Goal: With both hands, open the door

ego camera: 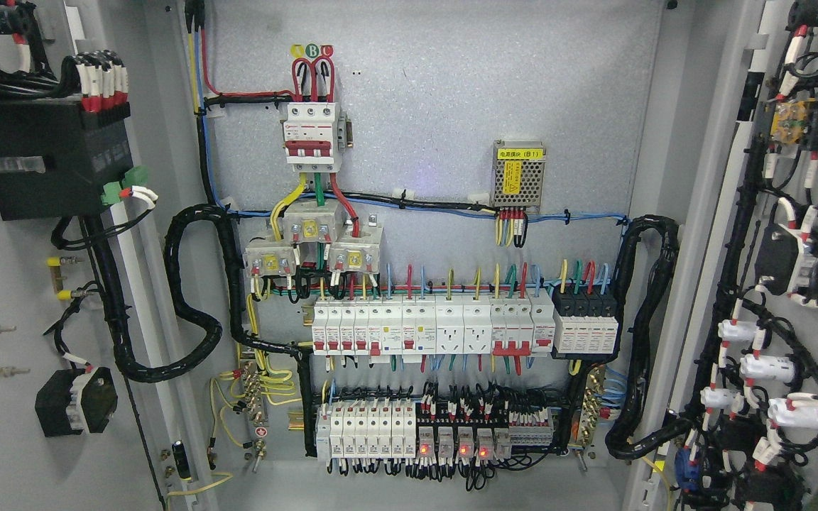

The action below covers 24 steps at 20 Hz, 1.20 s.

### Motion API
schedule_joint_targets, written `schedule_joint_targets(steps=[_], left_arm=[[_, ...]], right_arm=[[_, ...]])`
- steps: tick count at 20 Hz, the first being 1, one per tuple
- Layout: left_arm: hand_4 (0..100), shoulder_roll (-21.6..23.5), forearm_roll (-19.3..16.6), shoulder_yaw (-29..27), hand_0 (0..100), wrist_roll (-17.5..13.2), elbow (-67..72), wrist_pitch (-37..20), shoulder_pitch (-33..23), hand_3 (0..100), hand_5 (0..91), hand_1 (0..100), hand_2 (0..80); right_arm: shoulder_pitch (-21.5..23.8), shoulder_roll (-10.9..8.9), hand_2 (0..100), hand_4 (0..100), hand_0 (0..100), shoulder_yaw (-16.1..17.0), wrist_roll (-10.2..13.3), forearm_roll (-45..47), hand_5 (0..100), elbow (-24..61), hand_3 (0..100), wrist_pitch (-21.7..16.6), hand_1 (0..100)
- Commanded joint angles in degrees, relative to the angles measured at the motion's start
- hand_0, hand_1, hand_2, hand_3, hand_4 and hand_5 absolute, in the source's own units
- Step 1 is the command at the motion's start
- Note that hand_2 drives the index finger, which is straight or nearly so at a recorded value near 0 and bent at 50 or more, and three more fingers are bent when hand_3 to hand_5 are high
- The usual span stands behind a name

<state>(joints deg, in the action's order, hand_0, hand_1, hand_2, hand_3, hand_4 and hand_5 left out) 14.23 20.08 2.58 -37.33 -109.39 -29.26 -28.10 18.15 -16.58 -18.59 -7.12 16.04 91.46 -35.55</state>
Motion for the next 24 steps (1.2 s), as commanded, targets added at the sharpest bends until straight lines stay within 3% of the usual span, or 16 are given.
schedule_joint_targets(steps=[1,6,11,17,22,24], left_arm=[[4,-0.60,2.51,-10.91,30,0.24,-4.08,4.54,-1.34,3,0.0,0,2.9],[4,-2.98,2.51,-12.77,30,0.15,-3.64,9.22,-1.43,3,0.0,0,2.9],[4,-3.77,3.64,-19.35,30,0.06,-2.59,12.82,-1.44,3,0.0,0,2.8],[4,-3.68,4.71,-21.21,29,-0.11,-0.30,13.44,-1.08,3,0.0,0,2.8],[4,-3.51,5.76,-24.64,29,-4.94,0.22,13.53,-1.26,3,0.0,0,2.8],[4,-3.60,5.85,-25.60,29,-5.04,1.28,13.62,-0.91,3,0.0,0,2.8]], right_arm=[[1.63,0.05,0,0,22,4.44,0.09,0.30,0,-3.91,0,-0.40,0],[2.15,0.14,0,0,22,6.02,0.09,1.45,0,-3.83,0,-0.40,0],[2.51,0.05,0,0,22,6.02,0.09,1.80,0,-3.83,0,-0.40,0],[2.77,-0.74,0,0,22,6.46,0.00,4.00,0,-3.39,0,-0.49,0],[3.47,-0.91,0,0,22,6.73,-0.08,4.00,0,-2.16,0,-1.72,0],[3.47,-0.91,0,0,22,6.46,-0.17,4.00,0,-1.02,0,-1.72,0]])
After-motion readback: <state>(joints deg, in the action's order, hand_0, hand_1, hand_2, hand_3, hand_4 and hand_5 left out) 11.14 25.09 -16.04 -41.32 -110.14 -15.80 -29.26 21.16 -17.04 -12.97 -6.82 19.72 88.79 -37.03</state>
